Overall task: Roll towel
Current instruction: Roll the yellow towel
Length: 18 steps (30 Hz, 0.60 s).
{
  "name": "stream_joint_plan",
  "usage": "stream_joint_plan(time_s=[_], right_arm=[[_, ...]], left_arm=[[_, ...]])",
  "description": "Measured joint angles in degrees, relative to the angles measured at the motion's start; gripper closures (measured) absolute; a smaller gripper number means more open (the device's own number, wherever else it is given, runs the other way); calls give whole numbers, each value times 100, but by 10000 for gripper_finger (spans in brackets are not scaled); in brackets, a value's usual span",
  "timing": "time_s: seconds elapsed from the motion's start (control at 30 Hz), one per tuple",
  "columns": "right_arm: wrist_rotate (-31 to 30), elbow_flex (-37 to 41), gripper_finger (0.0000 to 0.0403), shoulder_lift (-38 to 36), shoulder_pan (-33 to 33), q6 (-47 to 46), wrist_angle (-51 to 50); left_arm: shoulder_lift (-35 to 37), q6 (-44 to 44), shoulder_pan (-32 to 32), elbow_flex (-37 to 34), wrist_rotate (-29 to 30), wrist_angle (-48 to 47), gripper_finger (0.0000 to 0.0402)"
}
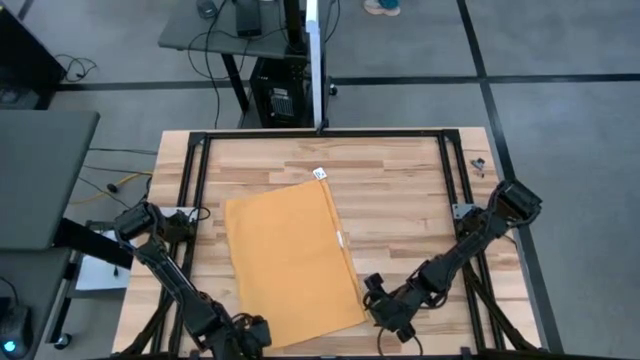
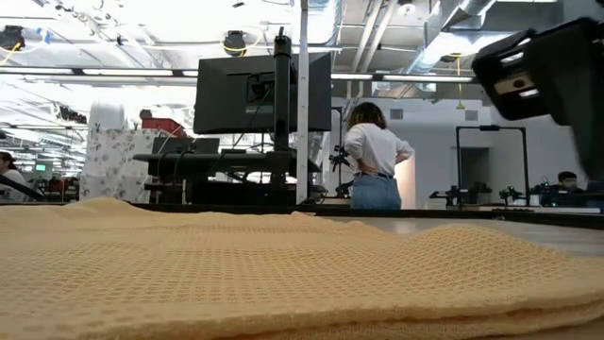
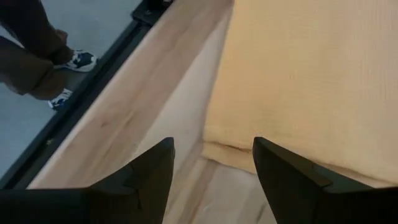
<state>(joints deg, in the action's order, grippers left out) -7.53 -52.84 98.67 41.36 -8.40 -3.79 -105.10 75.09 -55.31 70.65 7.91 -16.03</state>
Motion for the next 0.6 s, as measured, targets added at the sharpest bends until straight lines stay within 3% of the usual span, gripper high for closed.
stream_joint_plan(time_s=[0.27,0.4,0.5,0.6], right_arm=[[-14,-2,191,0,18,-311,101],[-15,-2,191,0,-112,-711,103],[-31,-2,191,0,-152,-852,80],[-26,-2,191,0,-122,-991,81]], left_arm=[[-258,-185,-178,-31,368,919,245],[-287,-1630,226,35,-589,846,245],[-370,-2661,349,639,-775,120,245],[-736,-3742,256,1720,-228,-1588,245]])
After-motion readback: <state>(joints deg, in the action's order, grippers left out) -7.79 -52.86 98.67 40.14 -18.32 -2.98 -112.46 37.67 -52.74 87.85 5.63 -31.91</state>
